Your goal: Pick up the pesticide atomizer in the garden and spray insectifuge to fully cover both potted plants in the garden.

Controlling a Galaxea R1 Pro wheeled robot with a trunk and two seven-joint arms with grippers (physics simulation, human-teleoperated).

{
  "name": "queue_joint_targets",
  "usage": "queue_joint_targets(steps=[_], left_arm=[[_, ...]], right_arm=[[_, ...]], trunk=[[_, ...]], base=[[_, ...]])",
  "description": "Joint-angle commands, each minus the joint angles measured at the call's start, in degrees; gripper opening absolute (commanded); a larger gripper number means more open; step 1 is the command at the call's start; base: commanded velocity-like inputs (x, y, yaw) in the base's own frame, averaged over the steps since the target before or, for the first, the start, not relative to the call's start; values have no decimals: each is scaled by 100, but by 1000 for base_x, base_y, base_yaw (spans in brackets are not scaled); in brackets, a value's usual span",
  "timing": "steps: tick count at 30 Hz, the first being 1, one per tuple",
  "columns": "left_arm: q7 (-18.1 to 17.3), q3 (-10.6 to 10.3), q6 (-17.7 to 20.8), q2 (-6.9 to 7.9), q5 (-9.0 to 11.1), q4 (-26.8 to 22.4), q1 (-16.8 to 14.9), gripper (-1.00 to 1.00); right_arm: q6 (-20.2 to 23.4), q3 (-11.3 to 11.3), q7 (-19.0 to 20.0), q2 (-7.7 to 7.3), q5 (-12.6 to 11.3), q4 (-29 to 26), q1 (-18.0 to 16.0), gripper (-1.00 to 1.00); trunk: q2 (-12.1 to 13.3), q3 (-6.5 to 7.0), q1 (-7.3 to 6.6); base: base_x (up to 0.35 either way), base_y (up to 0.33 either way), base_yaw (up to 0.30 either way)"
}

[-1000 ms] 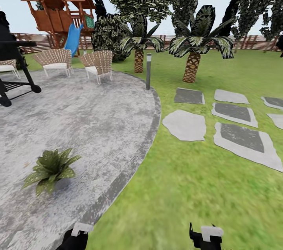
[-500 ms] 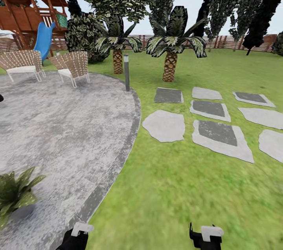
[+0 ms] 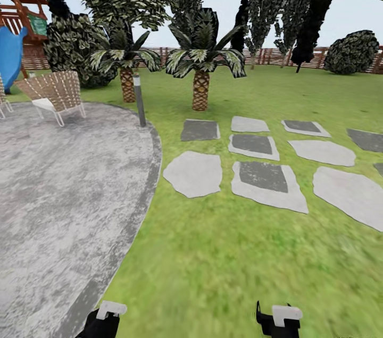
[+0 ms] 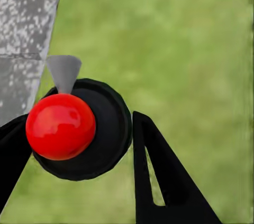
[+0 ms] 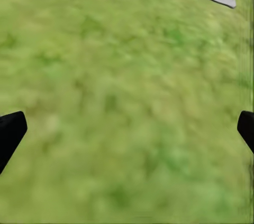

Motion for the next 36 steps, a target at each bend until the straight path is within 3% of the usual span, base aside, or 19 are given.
queue_joint_targets(steps=[1, 30, 36], left_arm=[[-26, -33, -18, 3, 56, 2, -3, -100], [-26, -33, -18, 3, 64, 2, -3, -100], [-29, -33, -18, 12, 59, 1, -3, -100]], right_arm=[[-6, -34, -34, 3, 61, 3, -5, 100], [3, -34, -25, 3, 61, 2, -3, 100], [-4, -34, -25, 3, 61, 6, -4, 100]], trunk=[[-2, -5, 1], [-2, -5, 1], [-2, -5, 1]], base=[[230, -208, -291], [256, -199, -293], [57, -30, -300]])
